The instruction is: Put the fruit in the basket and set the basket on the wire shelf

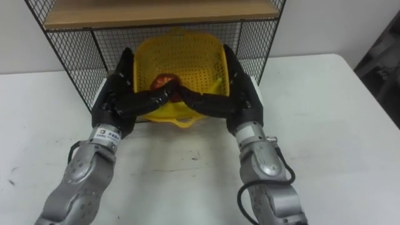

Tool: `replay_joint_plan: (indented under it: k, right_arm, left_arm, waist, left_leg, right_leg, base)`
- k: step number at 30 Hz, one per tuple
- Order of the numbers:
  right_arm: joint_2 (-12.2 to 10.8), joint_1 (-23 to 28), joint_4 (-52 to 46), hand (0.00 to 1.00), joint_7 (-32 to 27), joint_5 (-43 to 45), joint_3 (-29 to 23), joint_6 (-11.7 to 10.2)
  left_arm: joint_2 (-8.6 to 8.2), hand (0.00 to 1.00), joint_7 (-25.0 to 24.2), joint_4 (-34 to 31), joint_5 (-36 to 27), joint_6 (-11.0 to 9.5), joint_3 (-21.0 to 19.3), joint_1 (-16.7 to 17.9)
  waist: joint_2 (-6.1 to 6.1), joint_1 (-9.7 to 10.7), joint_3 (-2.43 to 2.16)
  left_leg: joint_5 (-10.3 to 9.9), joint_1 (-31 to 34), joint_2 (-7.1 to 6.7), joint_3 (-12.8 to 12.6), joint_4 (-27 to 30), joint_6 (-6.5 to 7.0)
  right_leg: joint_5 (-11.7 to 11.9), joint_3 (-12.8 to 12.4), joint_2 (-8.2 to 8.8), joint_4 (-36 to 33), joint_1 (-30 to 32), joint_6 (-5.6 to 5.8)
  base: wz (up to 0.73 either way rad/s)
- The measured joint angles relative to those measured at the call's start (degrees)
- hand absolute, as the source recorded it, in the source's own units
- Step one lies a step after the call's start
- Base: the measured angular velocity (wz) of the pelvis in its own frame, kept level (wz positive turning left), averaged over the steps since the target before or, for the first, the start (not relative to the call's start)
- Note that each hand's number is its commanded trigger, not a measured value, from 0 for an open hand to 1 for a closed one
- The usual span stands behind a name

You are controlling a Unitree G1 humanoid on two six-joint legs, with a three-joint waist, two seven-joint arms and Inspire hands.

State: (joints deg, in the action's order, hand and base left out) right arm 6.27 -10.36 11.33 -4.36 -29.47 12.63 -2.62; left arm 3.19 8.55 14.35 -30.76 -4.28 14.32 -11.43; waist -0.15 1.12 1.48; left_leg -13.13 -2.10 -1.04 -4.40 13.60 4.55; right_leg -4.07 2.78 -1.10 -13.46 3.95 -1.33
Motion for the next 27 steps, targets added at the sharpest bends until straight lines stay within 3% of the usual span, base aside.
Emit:
replay_joint_plan:
  k: [6,9,12,17,21,27]
  right_arm:
    - [-1.4,-4.7,4.3,0.0,-2.4,0.1,0.1,3.2]
    - [-1.7,-6.4,6.8,0.0,-2.8,-0.3,0.2,3.8]
    - [-2.2,-10.8,10.3,0.0,-5.6,-2.5,0.1,6.6]
    - [-2.0,-17.9,16.8,0.0,-6.4,-5.1,-1.0,8.2]
    - [-3.9,-23.2,23.4,0.0,-7.5,-8.4,-2.9,8.7]
    - [-4.3,-24.9,24.7,0.0,-8.1,-11.9,-4.4,9.0]
  left_arm:
    - [-2.12,0.0,3.5,7.4,-1.2,3.3,-2.8,-6.9]
    - [-2.25,0.0,4.9,8.8,-1.3,4.6,-2.8,-8.4]
    - [-2.8,0.0,6.0,13.3,-1.8,6.9,-4.6,-12.5]
    - [-3.36,0.0,6.2,18.0,-3.5,9.4,-8.6,-18.0]
    - [-3.07,0.0,6.2,18.8,-4.7,10.6,-10.4,-19.1]
    - [-2.37,0.0,6.5,18.9,-4.6,13.8,-11.4,-20.1]
  waist:
    - [0.0,0.0,0.0]
    - [-0.01,0.1,-0.01]
    - [-0.07,-0.4,-0.04]
    - [-0.08,-1.7,-0.05]
    - [-0.22,-1.6,-0.14]
    - [-0.21,-1.6,-0.14]
  left_leg:
    - [0.7,-0.2,0.07,-0.2,-1.3,-0.18]
    - [0.9,-0.4,0.07,-0.2,-1.7,-0.22]
    - [1.1,-0.6,0.16,-0.3,-2.0,-0.39]
    - [1.5,-1.6,0.29,-1.3,-2.1,-0.59]
    - [1.5,-1.7,0.28,-1.5,-2.0,-0.58]
    - [1.5,-1.4,0.28,-1.5,-2.1,-0.57]
  right_leg:
    - [0.6,0.1,-0.03,0.9,0.3,-0.17]
    - [0.6,0.2,0.02,0.9,0.2,-0.2]
    - [0.7,0.4,0.11,0.9,0.3,-0.32]
    - [0.8,0.2,0.05,0.8,0.0,-0.48]
    - [0.8,0.5,0.18,0.9,-0.1,-0.57]
    - [0.8,0.6,0.17,1.3,0.0,-0.57]
  base:
    - [-0.02]
    - [-0.02]
    - [-0.01]
    - [-0.08]
    - [-0.04]
    - [0.0]
